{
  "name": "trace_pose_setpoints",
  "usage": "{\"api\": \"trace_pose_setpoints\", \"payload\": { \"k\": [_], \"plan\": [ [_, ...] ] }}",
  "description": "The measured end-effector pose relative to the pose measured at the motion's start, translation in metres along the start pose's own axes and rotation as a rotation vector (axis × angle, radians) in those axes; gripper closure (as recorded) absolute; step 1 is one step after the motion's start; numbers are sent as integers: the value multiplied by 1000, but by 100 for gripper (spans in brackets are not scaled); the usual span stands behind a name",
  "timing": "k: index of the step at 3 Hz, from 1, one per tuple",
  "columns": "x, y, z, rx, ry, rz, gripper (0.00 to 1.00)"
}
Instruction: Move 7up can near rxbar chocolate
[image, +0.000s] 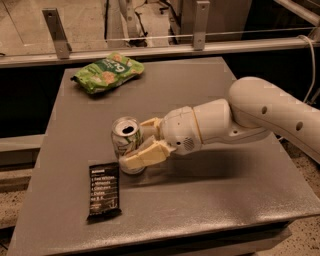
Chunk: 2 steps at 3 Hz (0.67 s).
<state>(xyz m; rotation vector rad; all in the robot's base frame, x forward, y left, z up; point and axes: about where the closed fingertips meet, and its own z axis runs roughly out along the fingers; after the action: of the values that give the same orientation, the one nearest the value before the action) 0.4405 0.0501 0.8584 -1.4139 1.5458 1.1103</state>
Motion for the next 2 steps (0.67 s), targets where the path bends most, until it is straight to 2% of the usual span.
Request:
{"api": "trace_pose_setpoints", "payload": {
  "k": [1, 2],
  "plan": [
    [-1, 5, 7, -9, -10, 0, 16],
    [-1, 9, 10, -12, -15, 4, 0]
  ]
}}
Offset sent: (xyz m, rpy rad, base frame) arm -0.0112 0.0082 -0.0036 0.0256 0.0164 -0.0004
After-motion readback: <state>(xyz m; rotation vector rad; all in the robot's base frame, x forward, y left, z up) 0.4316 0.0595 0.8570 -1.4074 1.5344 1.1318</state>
